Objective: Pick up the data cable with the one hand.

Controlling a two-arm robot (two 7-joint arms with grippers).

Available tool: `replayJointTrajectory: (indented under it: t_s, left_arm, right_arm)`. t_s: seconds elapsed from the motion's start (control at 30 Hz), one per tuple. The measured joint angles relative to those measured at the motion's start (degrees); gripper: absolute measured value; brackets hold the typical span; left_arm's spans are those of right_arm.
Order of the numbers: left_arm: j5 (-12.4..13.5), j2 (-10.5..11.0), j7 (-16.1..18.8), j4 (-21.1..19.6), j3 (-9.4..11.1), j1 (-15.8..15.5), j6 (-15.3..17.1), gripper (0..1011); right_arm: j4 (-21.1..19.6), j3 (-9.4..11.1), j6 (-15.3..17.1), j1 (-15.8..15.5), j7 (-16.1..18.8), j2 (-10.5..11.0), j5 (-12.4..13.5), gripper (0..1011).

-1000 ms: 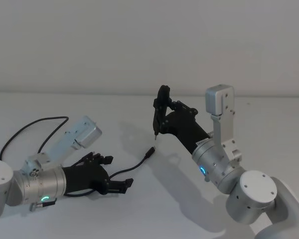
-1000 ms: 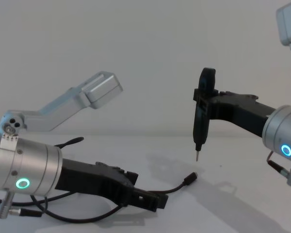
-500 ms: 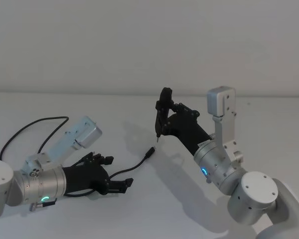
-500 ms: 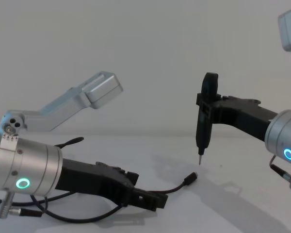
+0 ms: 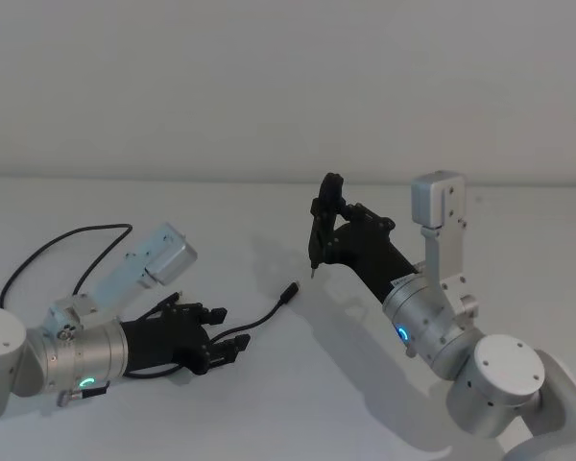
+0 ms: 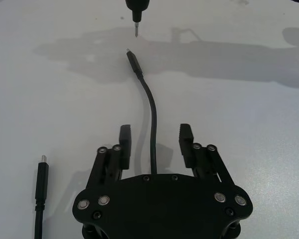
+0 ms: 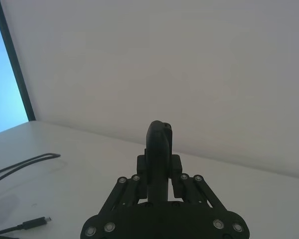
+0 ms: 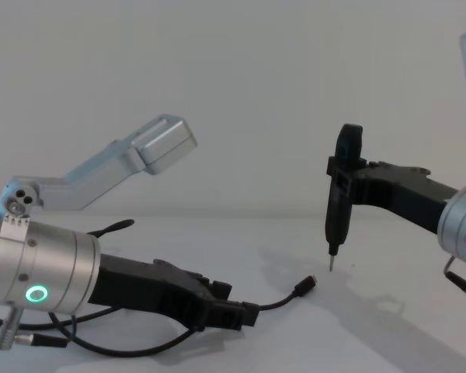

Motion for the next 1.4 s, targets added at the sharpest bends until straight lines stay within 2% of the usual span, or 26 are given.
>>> replayJointTrajectory:
  t_s: [0.07, 0.13, 0.5, 0.6, 1.4]
  left_arm:
    - [0.0, 0.0, 0.0, 0.0, 0.0, 0.0, 0.0, 486]
    - [0.0, 0.0, 0.0, 0.0, 0.0, 0.0, 0.0, 456]
    - [0.0, 0.0, 0.0, 0.01, 0.0, 0.0, 0.0, 98]
    - [0.0, 0.0, 0.0, 0.01, 0.0, 0.0, 0.0, 37]
    - [0.0, 0.0, 0.0, 0.01, -0.01, 0.0, 0.0, 28]
  right_arm:
    - [0.03, 0.09, 0.02, -0.08, 0.0, 0.06, 0.1, 274]
    - [0.11, 0.22, 0.05, -0.19, 0.01, 0.15, 0.25, 275]
    - [0.56, 0.49, 0.04, -0.49, 0.31, 0.43, 0.79, 274]
    - [0.59, 0.42, -0.05, -0.5, 0.42, 0.44, 0.99, 275]
    - [1.26, -1.13, -0.64, 0.18, 1.59, 0.27, 1.95, 274]
